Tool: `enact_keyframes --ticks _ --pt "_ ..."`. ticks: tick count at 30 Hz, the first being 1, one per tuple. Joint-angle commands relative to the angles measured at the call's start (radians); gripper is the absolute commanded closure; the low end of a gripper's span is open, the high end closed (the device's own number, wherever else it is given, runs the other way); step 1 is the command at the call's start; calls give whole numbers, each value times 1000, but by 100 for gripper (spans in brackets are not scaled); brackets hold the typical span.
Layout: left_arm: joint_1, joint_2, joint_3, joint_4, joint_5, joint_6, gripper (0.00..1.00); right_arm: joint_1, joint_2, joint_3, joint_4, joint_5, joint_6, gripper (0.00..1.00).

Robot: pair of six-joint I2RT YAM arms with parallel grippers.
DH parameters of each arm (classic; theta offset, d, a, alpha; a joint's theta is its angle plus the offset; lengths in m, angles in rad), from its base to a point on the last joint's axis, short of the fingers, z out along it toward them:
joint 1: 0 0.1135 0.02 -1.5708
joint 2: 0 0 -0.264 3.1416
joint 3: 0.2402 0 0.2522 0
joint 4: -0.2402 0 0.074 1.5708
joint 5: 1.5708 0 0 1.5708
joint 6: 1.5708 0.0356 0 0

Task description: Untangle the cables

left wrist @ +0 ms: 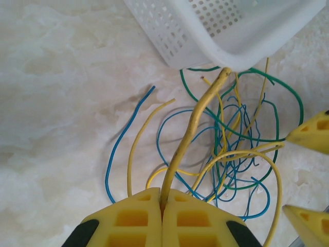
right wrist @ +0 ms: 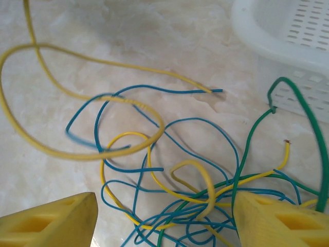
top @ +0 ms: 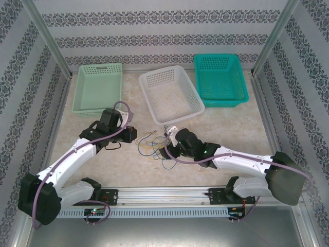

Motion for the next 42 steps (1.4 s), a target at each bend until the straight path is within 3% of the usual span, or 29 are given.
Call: enact_keyframes --ticks 1,8,17,22,32,42 --pt "-9 28 54 -24 6 7 95 24 16 -16 20 5 -92 29" --pt "-9 59 86 -14 47 -20 95 45 69 8 58 70 -152 28" --pt "3 63 76 31 83 -68 95 52 353 145 128 103 -143 29" --pt "20 28 73 10 52 -68 95 50 476 206 65 198 -92 43" --pt "121 -87 96 -90 56 -33 95 -53 464 138 -62 219 116 60" --pt "181 -145 210 -200 21 22 95 -60 487 140 -79 185 153 61"
